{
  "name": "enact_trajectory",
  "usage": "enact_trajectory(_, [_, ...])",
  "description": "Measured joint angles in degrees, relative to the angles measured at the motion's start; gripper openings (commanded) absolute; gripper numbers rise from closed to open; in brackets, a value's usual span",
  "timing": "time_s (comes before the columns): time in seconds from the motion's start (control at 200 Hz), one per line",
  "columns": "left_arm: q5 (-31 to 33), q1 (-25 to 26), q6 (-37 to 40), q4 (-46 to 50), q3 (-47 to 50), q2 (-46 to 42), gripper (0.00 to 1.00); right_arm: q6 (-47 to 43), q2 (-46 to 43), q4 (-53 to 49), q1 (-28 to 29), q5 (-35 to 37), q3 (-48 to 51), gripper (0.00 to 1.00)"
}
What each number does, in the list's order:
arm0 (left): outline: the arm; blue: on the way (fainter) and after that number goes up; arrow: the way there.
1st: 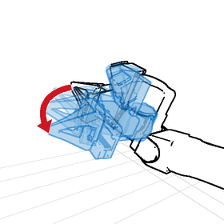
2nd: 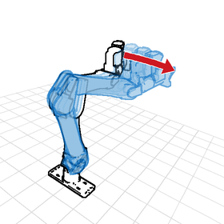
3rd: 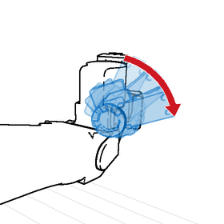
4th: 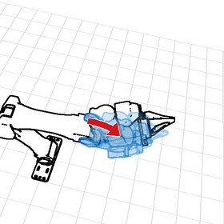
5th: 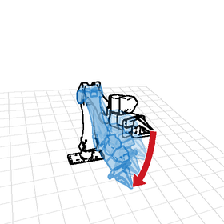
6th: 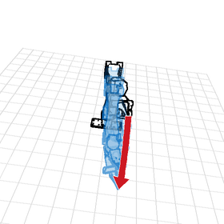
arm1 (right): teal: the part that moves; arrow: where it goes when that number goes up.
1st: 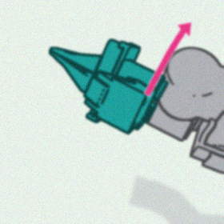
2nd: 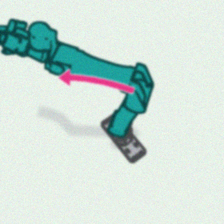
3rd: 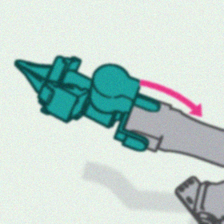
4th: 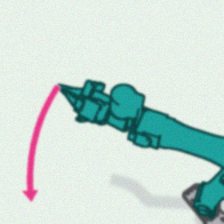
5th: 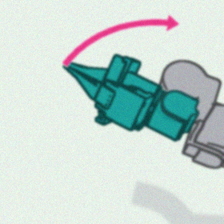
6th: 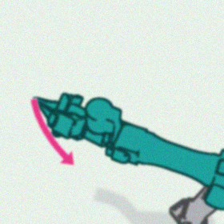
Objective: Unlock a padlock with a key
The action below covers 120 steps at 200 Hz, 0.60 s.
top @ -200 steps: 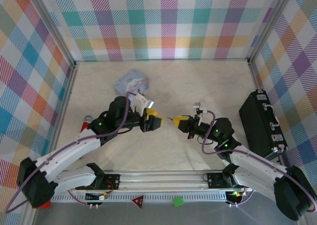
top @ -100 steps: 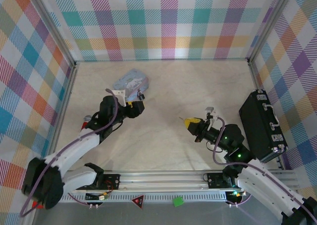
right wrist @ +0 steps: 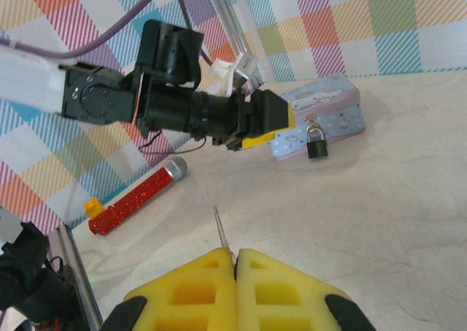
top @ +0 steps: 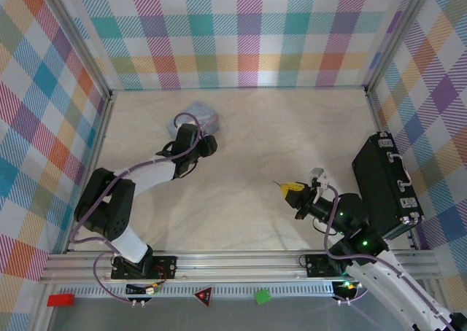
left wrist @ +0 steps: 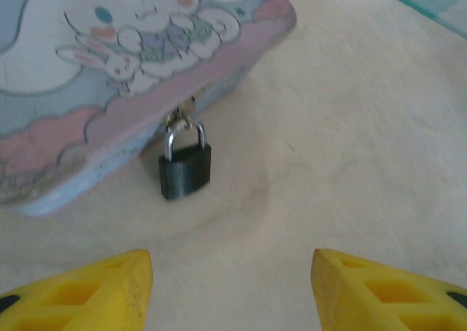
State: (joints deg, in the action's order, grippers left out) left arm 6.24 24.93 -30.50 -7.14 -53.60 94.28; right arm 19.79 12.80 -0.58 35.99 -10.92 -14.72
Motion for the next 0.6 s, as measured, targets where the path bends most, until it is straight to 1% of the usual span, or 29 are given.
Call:
enact_trajectory(0.155, [4.83,0.13,-2.1,1.29,-5.2,5.55,0.57,-1.44,-3.15,-2.97,0.0,0.07,1.09,0.0])
enact_trajectory(0.32, [9.33,0.9,-2.75,3.17,-9.57,10.84,0.57,-1.42,-5.42,-3.21,0.0,-0.55,2.51,0.0])
enact_trajectory(0.6, [15.19,2.21,-2.99,8.57,-16.63,18.6,0.57,-1.2,-5.68,-2.78,0.0,-2.43,2.97,0.0])
